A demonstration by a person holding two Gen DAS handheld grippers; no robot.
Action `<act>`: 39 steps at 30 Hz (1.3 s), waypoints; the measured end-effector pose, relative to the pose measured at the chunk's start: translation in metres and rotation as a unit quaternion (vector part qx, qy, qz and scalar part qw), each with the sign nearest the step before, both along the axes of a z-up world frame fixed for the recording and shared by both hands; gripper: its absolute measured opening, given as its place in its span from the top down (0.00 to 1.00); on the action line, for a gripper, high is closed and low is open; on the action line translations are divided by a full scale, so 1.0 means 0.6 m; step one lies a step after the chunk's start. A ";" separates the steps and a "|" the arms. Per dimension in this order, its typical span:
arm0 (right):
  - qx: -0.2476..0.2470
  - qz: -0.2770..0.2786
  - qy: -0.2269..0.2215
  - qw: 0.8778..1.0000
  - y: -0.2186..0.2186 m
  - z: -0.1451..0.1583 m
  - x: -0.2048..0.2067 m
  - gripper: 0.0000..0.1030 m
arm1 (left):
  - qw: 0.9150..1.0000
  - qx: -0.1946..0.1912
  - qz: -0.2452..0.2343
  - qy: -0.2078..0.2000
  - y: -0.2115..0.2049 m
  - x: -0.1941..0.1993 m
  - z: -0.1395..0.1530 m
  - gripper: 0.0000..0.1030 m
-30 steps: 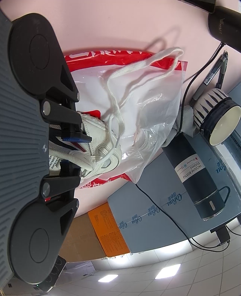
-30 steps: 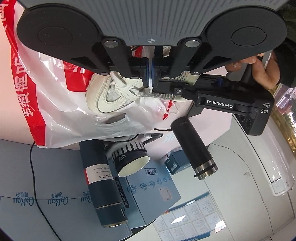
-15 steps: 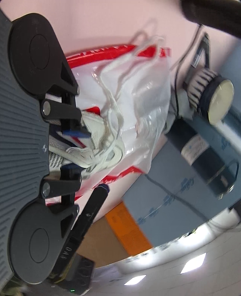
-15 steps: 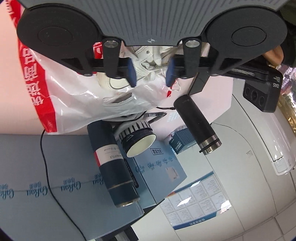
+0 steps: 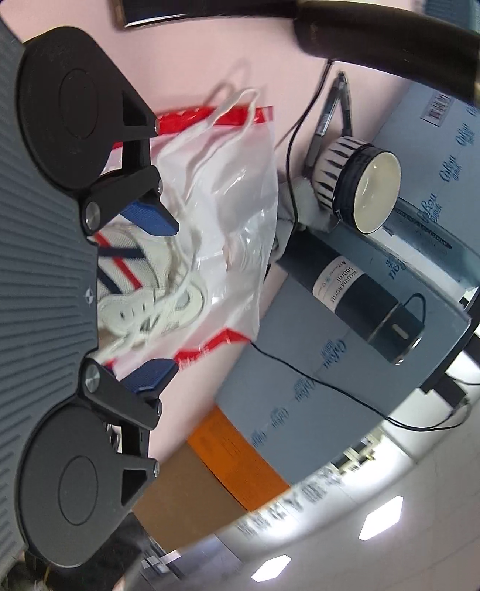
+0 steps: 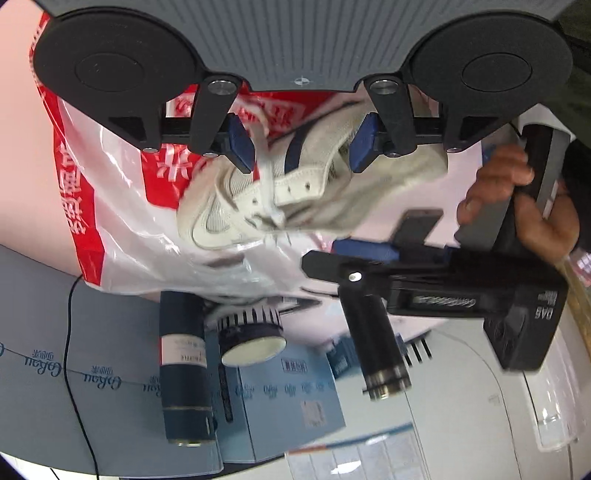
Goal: Lace up shoes with both hands
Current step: 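Open the right tool and release the lace while the left tool holds the lace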
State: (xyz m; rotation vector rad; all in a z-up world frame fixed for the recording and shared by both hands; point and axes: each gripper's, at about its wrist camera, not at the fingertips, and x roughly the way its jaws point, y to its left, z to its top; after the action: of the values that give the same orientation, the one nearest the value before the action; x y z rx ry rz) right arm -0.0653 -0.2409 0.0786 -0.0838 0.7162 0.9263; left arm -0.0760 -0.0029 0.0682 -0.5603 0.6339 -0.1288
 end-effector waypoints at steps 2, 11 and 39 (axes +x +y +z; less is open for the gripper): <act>-0.006 0.004 0.001 1.000 0.002 0.000 -0.011 0.47 | 1.000 0.019 -0.002 0.001 -0.013 0.009 -0.003 0.47; 0.024 -0.011 0.067 0.997 -0.008 -0.023 0.001 0.47 | 1.000 0.019 0.011 0.006 -0.035 0.026 -0.023 0.73; 0.077 -0.061 0.185 0.978 -0.009 -0.087 0.073 0.33 | 0.989 -0.129 0.063 0.018 -0.002 0.018 -0.047 0.98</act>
State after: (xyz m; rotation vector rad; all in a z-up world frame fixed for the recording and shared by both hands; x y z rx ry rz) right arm -0.0214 -0.2460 0.0261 0.2743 0.9799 0.8853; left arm -0.0651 -0.0041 0.0402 -0.8527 0.6195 -0.0815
